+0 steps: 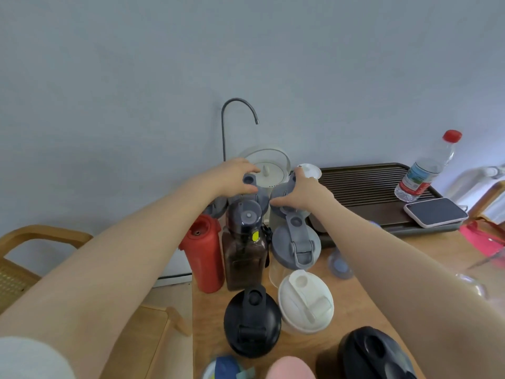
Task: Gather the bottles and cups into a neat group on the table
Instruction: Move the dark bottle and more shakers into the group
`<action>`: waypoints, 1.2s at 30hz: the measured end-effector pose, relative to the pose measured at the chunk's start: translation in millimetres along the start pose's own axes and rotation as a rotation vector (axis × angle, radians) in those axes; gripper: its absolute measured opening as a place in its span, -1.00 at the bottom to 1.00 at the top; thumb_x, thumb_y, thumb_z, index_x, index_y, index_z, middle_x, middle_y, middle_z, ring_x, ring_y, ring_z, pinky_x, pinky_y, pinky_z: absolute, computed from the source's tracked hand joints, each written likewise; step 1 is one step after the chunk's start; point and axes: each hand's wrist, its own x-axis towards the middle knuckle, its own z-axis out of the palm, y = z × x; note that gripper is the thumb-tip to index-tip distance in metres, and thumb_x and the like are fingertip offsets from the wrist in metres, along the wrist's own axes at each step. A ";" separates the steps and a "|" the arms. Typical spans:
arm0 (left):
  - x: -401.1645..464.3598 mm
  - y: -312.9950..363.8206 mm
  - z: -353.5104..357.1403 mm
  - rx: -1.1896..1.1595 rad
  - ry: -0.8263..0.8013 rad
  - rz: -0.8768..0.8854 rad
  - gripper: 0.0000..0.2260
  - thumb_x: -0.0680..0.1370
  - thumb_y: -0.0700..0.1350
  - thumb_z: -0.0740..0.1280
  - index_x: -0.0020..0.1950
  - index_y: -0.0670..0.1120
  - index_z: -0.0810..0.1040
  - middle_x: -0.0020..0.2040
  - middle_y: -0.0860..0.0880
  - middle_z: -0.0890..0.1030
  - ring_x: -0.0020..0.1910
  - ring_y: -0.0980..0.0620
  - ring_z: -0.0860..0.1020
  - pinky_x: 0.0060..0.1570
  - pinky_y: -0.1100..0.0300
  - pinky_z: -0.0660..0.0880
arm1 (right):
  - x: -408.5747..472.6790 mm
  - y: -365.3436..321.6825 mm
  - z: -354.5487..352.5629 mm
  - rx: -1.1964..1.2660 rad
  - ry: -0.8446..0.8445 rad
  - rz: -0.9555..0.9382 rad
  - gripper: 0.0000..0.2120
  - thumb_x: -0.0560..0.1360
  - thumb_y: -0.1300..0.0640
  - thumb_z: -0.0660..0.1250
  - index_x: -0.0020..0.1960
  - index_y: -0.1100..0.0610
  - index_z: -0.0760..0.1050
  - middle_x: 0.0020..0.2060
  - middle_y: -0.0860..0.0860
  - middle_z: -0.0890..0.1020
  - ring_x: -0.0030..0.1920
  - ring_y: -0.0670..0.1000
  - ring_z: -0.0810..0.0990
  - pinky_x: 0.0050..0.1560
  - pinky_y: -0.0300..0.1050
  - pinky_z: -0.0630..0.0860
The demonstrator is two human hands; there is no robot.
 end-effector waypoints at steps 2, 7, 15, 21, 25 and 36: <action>12.5 -0.4 4.5 0.072 -0.087 -0.006 -0.39 0.47 0.04 0.36 0.45 -0.05 0.22 0.44 -0.15 0.26 0.39 -0.12 0.29 0.34 0.05 0.25 | 2.9 -0.1 1.8 -0.030 -0.021 -0.015 -0.06 0.26 -0.12 0.46 0.46 0.03 0.00 0.29 0.16 0.37 0.17 0.25 0.48 0.10 0.13 0.51; 26.1 -5.2 24.0 0.176 -0.210 -0.016 -0.32 0.44 0.01 0.40 0.47 0.00 0.16 0.45 -0.16 0.16 0.36 -0.22 0.31 0.27 -0.07 0.37 | 0.8 9.8 -6.0 -0.131 -0.058 -0.152 -0.12 0.26 0.02 0.45 0.44 -0.05 0.02 0.28 0.17 0.32 0.13 0.29 0.48 0.10 0.18 0.51; 23.6 -9.4 27.1 0.223 -0.094 -0.019 -0.46 0.40 0.06 0.41 0.30 -0.01 0.32 0.30 -0.14 0.27 0.15 -0.22 0.45 0.02 0.02 0.41 | 11.6 6.2 -10.7 -0.188 -0.042 -0.250 -0.11 0.23 0.02 0.44 0.43 -0.09 0.05 0.29 0.13 0.32 0.10 0.26 0.47 0.05 0.16 0.54; 26.0 -7.1 27.9 0.227 -0.100 -0.020 -0.48 0.39 0.06 0.42 0.26 -0.03 0.32 0.27 -0.15 0.27 0.11 -0.20 0.46 -0.01 0.03 0.40 | 20.1 4.4 -6.8 -0.243 0.007 -0.287 -0.12 0.24 -0.01 0.44 0.44 -0.03 0.05 0.24 0.17 0.34 0.17 0.28 0.39 0.03 0.08 0.46; 21.4 -9.4 21.1 -0.001 -0.135 -0.036 -0.37 0.41 0.08 0.41 0.39 -0.01 0.25 0.37 -0.13 0.27 0.29 -0.14 0.37 0.25 -0.02 0.38 | 18.6 8.6 -8.1 -0.240 0.037 -0.323 -0.13 0.25 -0.05 0.46 0.43 -0.02 0.08 0.24 0.17 0.36 0.22 0.27 0.36 0.08 0.12 0.46; -42.8 96.7 -4.4 0.140 -0.010 0.158 -0.52 0.48 0.09 0.32 0.34 -0.05 0.35 0.28 -0.04 0.44 0.23 -0.02 0.41 0.10 0.15 0.36 | -17.9 46.2 -39.2 -0.080 0.119 -0.466 -0.35 0.45 -0.05 0.34 0.44 0.12 0.19 0.45 0.17 0.18 0.40 0.25 0.26 0.35 0.08 0.28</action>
